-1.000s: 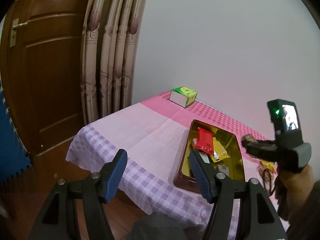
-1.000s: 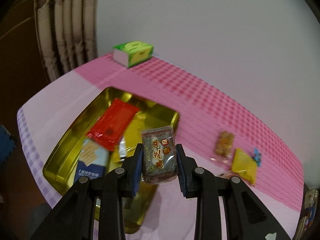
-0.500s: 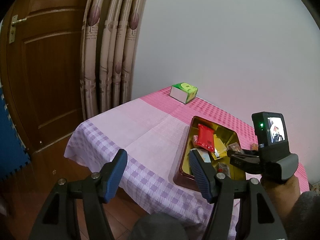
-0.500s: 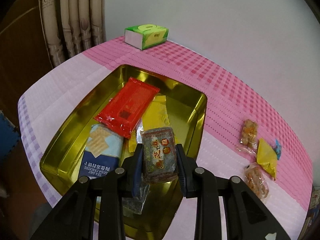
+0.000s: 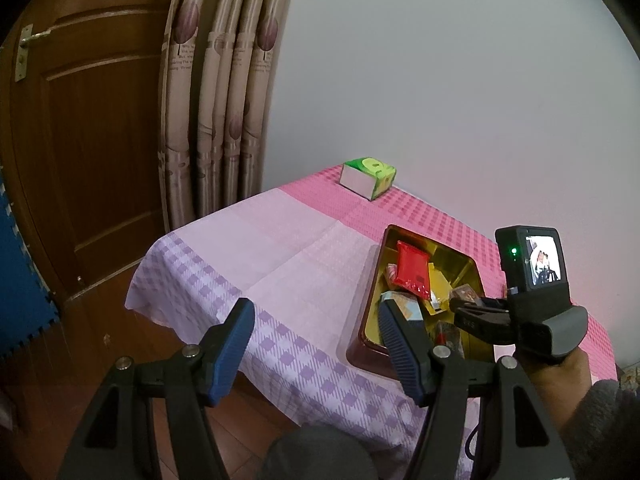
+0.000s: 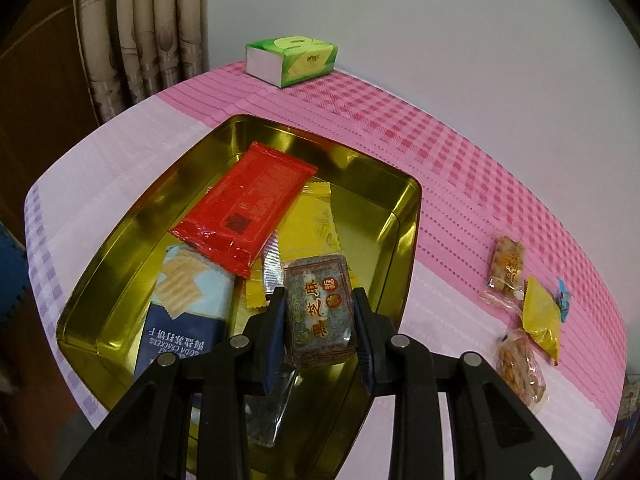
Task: Organize snacks
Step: 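Carry the square packet over the tin tray and open the right gripper, then grasp the clear bag of brown snacks with the left gripper and lift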
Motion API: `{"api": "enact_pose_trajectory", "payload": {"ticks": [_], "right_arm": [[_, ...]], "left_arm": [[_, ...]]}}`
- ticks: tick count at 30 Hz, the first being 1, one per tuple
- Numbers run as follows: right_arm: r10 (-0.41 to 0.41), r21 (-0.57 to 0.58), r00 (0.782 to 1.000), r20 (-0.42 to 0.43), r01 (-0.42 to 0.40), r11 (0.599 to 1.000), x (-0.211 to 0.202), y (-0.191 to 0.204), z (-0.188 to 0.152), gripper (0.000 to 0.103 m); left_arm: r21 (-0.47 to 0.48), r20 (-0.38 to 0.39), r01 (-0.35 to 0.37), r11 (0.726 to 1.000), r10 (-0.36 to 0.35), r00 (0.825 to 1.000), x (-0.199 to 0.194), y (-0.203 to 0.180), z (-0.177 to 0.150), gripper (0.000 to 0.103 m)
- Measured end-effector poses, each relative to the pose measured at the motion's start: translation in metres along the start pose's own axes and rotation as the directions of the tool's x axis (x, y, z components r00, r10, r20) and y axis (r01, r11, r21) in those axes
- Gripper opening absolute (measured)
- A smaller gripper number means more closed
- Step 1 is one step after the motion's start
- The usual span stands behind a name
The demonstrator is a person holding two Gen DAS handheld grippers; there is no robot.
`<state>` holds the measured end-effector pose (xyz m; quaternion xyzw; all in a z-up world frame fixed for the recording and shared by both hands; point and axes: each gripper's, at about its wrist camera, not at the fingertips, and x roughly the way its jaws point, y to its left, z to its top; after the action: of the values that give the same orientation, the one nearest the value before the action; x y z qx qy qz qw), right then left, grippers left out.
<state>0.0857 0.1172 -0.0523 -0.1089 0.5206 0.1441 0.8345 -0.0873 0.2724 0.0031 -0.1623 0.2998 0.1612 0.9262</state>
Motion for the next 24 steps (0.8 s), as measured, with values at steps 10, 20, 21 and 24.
{"api": "enact_pose_trajectory", "payload": {"ticks": [10, 20, 21, 24], "right_arm": [[0.000, -0.002, 1.000, 0.009, 0.000, 1.000, 0.003, 0.000, 0.004, 0.029], [0.076, 0.114, 0.986, 0.149, -0.093, 0.989, -0.058, -0.074, -0.030, 0.031], [0.070, 0.133, 0.985, 0.157, -0.092, 0.987, -0.063, -0.087, -0.041, 0.032], [0.026, 0.205, 0.985, 0.168, -0.060, 0.977, -0.081, -0.139, -0.093, 0.040]], "left_arm": [[0.001, -0.010, 0.001, 1.000, -0.001, 1.000, 0.003, 0.000, -0.001, 0.066], [0.057, -0.008, 0.013, 0.998, -0.012, 1.000, 0.003, -0.012, -0.005, 0.066], [0.074, -0.013, 0.025, 0.997, -0.024, 1.000, 0.004, -0.016, -0.007, 0.066], [0.140, -0.067, 0.117, 0.983, -0.108, 0.992, 0.008, -0.036, -0.016, 0.066]]}}
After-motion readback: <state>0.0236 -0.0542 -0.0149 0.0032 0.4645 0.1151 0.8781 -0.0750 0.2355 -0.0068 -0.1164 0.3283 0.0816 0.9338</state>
